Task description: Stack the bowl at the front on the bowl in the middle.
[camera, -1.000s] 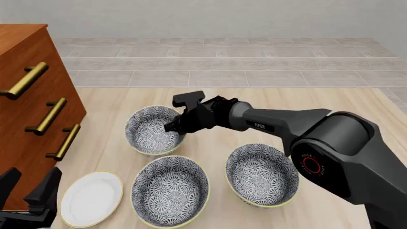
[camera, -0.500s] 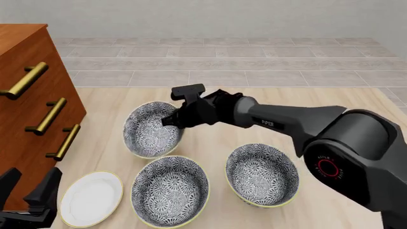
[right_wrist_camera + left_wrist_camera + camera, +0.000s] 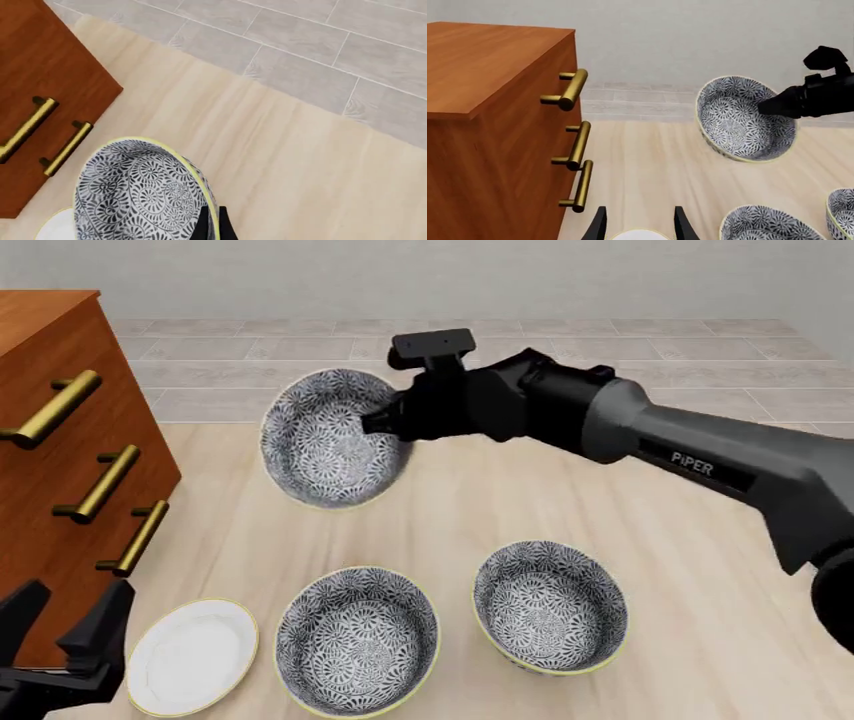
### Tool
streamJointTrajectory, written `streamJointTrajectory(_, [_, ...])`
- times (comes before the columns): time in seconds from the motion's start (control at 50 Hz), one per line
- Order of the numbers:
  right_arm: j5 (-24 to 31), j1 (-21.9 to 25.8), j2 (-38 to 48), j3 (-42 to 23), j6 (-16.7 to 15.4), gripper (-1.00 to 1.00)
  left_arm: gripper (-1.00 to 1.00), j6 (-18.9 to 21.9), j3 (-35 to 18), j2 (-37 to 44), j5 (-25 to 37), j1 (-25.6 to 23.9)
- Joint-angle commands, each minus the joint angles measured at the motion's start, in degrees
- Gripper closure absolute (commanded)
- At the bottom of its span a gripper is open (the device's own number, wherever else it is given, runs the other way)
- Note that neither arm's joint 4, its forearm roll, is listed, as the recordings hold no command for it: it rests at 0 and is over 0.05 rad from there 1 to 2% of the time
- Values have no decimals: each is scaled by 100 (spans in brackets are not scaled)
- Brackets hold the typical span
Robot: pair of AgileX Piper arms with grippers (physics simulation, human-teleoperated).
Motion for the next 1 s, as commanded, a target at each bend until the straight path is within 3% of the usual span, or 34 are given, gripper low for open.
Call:
streamJointTrajectory(0.02, [114, -151, -1188, 475, -125, 100, -100, -95, -2, 357, -330, -14])
streamJointTrajectory(0.06, [139, -162, -1425, 615, -114, 100, -100, -84, 2, 230, -243, -2])
streamJointTrajectory(0.08, [91, -271, -1628, 755, -267, 100, -100, -78, 2, 158, -186, -5])
streamJointTrajectory(0.34, [6, -313, -2895, 1797, -319, 100, -100, -142, -1, 92, -64, 13])
streamJointTrajectory(0.5, [-184, -485, -3951, 2923, -401, 100, -100, -147, 1, -42, 118, -20])
streamJointTrajectory(0.76, [-396, -1044, -4703, 3938, -455, 100, -100, -91, 1, -3, 76, -73])
streamJointTrajectory(1.0, [-493, -1250, -4995, 4353, -362, 100, -100, -74, 1, 43, 14, -102])
